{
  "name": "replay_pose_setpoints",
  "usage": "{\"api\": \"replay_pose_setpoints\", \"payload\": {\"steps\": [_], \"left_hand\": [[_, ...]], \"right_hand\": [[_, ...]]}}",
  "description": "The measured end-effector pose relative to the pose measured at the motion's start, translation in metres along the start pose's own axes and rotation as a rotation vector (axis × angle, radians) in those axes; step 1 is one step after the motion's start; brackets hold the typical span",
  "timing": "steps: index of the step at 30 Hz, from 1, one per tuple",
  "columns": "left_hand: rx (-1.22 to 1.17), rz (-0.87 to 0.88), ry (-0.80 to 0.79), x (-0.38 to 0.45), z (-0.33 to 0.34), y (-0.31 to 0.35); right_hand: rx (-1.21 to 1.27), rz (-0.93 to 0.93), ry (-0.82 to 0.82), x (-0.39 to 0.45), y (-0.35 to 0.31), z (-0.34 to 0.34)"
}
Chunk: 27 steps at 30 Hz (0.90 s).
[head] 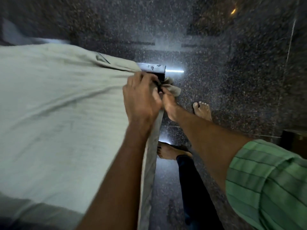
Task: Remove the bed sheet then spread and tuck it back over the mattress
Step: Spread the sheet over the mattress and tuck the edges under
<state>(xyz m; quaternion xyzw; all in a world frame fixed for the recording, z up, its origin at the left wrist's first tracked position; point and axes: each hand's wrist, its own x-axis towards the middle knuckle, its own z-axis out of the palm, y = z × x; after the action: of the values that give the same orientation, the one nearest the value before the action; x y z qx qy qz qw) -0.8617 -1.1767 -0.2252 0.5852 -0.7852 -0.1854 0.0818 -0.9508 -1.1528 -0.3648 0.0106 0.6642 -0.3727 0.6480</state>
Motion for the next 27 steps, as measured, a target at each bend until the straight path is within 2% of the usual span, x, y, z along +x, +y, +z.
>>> {"api": "replay_pose_setpoints", "payload": {"steps": [2,3,6,7,9,11,14,19,27], "left_hand": [[-0.322,-0.206,0.068,-0.037,0.024,0.024],[-0.573,-0.396,0.047,-0.053,0.038,0.036],[-1.557,-1.233,-0.056,-0.085,0.068,0.055],[-1.813,-1.453,0.04,-0.094,0.077,0.052],[-2.118,-1.673,0.39,-0.105,0.094,0.039],[-2.252,-1.708,0.678,-0.105,0.104,0.027],[-2.364,-1.69,0.902,-0.101,0.126,0.01],[-2.489,-1.648,1.141,-0.08,0.152,-0.002],[-2.559,-1.547,1.358,-0.069,0.189,0.013]], "right_hand": [[0.063,0.03,-0.004,0.009,-0.002,-0.005],[0.071,0.051,0.009,0.012,-0.006,-0.008],[-0.06,0.09,0.044,0.018,-0.012,-0.019],[-0.053,0.111,-0.007,0.021,-0.01,-0.023],[0.011,0.136,-0.088,0.025,-0.006,-0.029],[0.084,0.153,-0.137,0.034,-0.004,-0.03],[0.146,0.186,-0.142,0.045,-0.006,-0.019],[0.086,0.178,-0.094,0.062,0.0,-0.006],[-0.115,0.249,-0.071,0.072,-0.005,0.003]]}}
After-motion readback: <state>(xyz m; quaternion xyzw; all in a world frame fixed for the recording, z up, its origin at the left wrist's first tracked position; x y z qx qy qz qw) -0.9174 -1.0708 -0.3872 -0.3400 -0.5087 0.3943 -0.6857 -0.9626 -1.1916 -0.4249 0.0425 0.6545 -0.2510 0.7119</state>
